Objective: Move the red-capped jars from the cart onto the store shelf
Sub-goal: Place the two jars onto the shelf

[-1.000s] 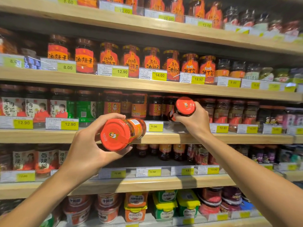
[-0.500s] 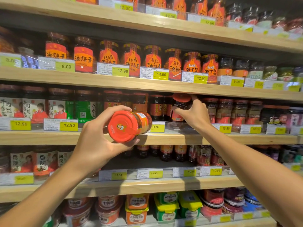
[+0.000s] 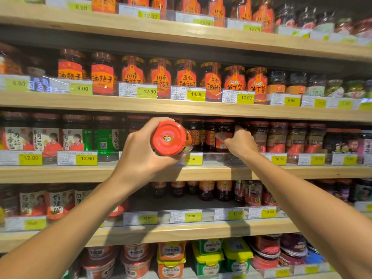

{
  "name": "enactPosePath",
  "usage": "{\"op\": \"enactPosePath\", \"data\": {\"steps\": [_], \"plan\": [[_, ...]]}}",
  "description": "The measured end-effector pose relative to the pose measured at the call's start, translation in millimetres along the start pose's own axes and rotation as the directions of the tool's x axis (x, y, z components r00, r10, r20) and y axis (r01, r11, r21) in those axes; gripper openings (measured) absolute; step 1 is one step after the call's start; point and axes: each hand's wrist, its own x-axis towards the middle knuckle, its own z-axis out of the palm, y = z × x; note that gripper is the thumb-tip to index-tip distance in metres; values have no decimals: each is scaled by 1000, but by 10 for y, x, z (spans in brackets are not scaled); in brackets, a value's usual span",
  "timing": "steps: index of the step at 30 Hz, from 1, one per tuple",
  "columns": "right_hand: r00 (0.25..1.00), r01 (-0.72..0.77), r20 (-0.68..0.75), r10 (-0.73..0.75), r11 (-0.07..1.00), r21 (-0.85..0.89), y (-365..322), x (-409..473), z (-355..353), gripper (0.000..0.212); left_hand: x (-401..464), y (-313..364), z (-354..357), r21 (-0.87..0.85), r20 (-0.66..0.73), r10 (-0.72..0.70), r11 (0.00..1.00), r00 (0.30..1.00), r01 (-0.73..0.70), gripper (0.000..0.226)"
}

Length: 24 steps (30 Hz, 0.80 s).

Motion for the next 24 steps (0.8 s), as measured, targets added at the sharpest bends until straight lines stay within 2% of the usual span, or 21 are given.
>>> {"op": "enactPosePath", "data": {"steps": [6, 10, 13, 19, 24], "plan": [[999, 25, 32, -25, 999, -26, 64, -77, -63, 53, 205, -87, 215, 46, 42, -1, 999, 999, -1, 65], [992, 111, -45, -116, 989, -93, 194, -237, -63, 71, 279, -171, 348, 69, 67, -15, 998, 998, 10, 66], [984, 156, -75, -162, 985, -80, 259, -320, -126, 82, 337, -222, 467, 93, 79, -36, 995, 996, 28, 66], [975, 208, -73, -211, 977, -52, 313, -426, -291, 77, 423, -335, 707, 129, 126, -87, 989, 988, 71, 65], [969, 228, -93, -230, 973, -28, 355, -472, -352, 75, 525, -405, 874, 156, 140, -181, 975, 974, 158, 64]]}}
